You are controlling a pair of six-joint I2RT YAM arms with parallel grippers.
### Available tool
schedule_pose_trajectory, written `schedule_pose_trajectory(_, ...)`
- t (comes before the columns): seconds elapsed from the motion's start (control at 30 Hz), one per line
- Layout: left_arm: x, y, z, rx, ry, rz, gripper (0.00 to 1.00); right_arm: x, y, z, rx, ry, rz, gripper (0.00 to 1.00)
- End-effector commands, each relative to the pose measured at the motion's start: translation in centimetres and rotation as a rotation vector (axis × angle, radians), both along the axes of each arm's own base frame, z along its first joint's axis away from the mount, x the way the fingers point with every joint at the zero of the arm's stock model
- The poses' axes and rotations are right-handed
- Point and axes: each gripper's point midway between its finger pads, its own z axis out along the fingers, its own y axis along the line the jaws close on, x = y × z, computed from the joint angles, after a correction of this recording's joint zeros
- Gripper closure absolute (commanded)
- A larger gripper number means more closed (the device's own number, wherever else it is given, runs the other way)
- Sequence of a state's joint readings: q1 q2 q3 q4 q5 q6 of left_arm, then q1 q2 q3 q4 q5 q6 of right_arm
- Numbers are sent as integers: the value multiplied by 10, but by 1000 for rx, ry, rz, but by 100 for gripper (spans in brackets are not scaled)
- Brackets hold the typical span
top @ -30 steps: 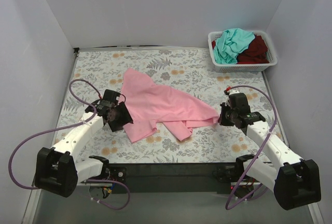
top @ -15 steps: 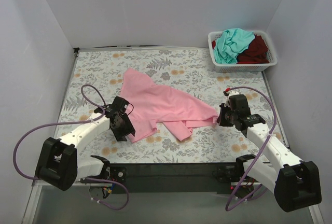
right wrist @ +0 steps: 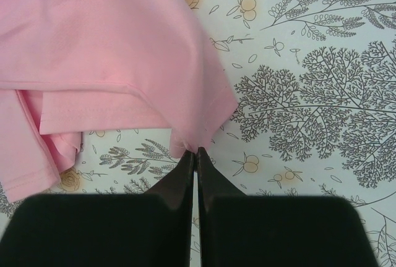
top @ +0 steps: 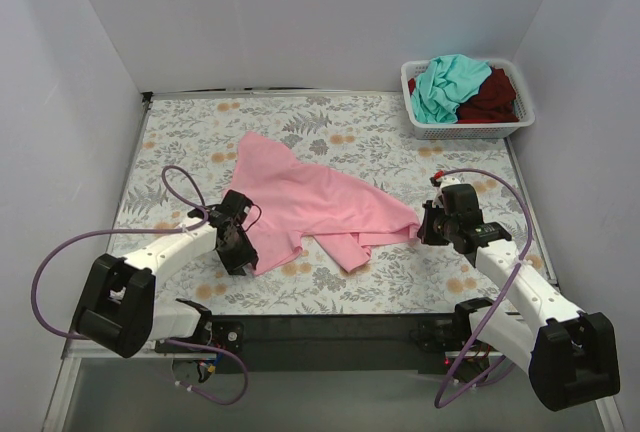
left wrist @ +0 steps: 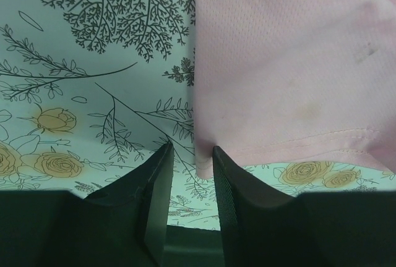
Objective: Fold and stack the t-shirts
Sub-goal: Flatten the tshirt out
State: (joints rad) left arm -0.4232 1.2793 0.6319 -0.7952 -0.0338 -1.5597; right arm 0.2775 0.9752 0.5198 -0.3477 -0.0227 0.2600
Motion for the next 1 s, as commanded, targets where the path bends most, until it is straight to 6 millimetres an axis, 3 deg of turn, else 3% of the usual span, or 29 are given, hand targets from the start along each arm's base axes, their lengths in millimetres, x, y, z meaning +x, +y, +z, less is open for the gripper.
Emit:
schedule_pose_trajectory(0.0,2,-3,-2,-2,-18,5,70,6,3,8,13,-45,7,99)
schedule_pose_trajectory(0.13,1,-4,-3,-1,-16,0,73,5,2,7,10,-43,1,99)
schedule_pose_trajectory(0.3,1,-6,-1,-11,-27,7,100,8,2,9,5,-53,5,99)
schedule_pose_trajectory(0.4,14,-1,13,16,-88,26,100,11,2,15,1,-62,5,99)
schedule_pose_trajectory(0.47,37,1,42,32,-185,25,100,14,2,22,-7,-67,7,99)
schedule_pose_trajectory(0.57,74,29,76,101,-277,54,100,28,-4,39,-55,-96,-3,99)
schedule_pose_trajectory(0.6,99,30,104,87,-351,67,100,30,-6,43,-71,-93,-6,99)
schedule_pose_trajectory(0.63,111,36,116,88,-376,79,100,34,-9,46,-89,-93,-14,99)
schedule_pose_trajectory(0.67,123,43,121,104,-385,63,100,46,-11,64,-108,-134,-30,99)
schedule_pose_trajectory(0.7,147,53,150,91,-457,103,100,50,-14,71,-121,-145,-39,99)
schedule_pose_trajectory(0.8,182,71,178,119,-499,131,100,76,-20,109,-170,-232,-70,99)
schedule_pose_trajectory(0.83,200,74,213,117,-581,148,100,82,-22,115,-190,-238,-73,99)
schedule_pose_trajectory(0.87,209,80,220,123,-587,165,100,94,-25,144,-210,-301,-80,99)
schedule_pose_trajectory(0.9,216,82,235,121,-618,171,100,98,-26,156,-223,-321,-82,99)
schedule_pose_trajectory(0.93,228,84,274,111,-708,187,100,103,-29,166,-243,-334,-84,99)
schedule_pose_trajectory(0.97,230,88,286,116,-724,199,100,107,-28,182,-248,-367,-79,99)
